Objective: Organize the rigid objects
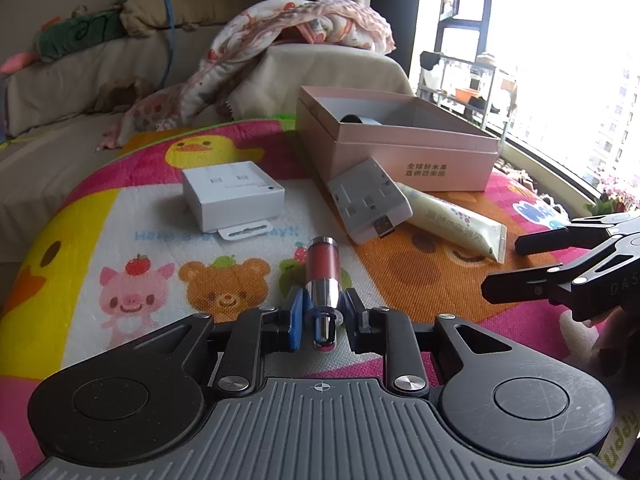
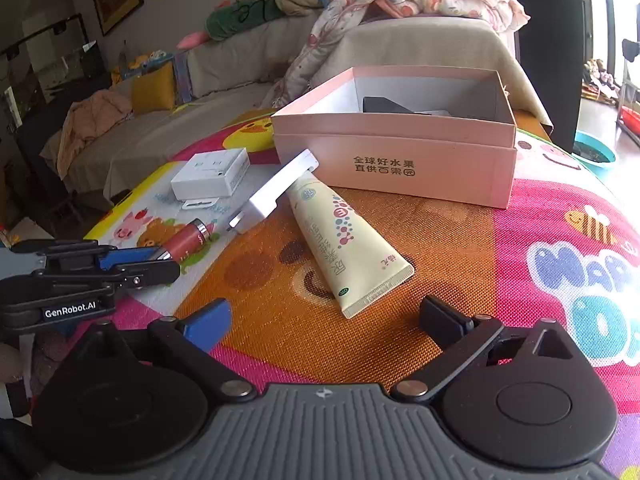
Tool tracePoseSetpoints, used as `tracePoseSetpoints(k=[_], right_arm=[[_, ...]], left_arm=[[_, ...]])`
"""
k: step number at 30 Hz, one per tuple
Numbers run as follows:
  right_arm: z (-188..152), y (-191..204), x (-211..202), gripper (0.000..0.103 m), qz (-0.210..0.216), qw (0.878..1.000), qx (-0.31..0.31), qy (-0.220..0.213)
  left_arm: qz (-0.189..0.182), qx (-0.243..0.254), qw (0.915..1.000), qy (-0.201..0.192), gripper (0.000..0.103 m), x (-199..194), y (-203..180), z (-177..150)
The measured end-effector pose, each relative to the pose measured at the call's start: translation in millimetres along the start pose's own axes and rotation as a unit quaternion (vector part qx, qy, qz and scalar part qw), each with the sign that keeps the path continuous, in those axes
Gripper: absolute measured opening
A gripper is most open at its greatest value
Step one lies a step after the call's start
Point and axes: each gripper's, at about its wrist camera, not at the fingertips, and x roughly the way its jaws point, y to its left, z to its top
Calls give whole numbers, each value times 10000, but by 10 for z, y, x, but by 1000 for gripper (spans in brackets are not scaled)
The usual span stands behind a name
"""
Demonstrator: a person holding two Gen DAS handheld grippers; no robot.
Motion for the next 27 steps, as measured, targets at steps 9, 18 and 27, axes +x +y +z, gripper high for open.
tracePoseSetpoints(k=[9, 18, 27], right_arm=[[3, 29, 17, 103, -28, 9998, -164, 71], [-6, 31, 3, 103, -22, 9998, -180, 54], [-7, 7, -14, 103, 4, 9999, -108, 10]], left_arm=[[-32, -43, 10000, -1, 25, -3, 24, -3], [107, 99, 9999, 7, 25, 15, -41, 15], [-210, -310, 9993, -62, 25, -11, 59, 87]])
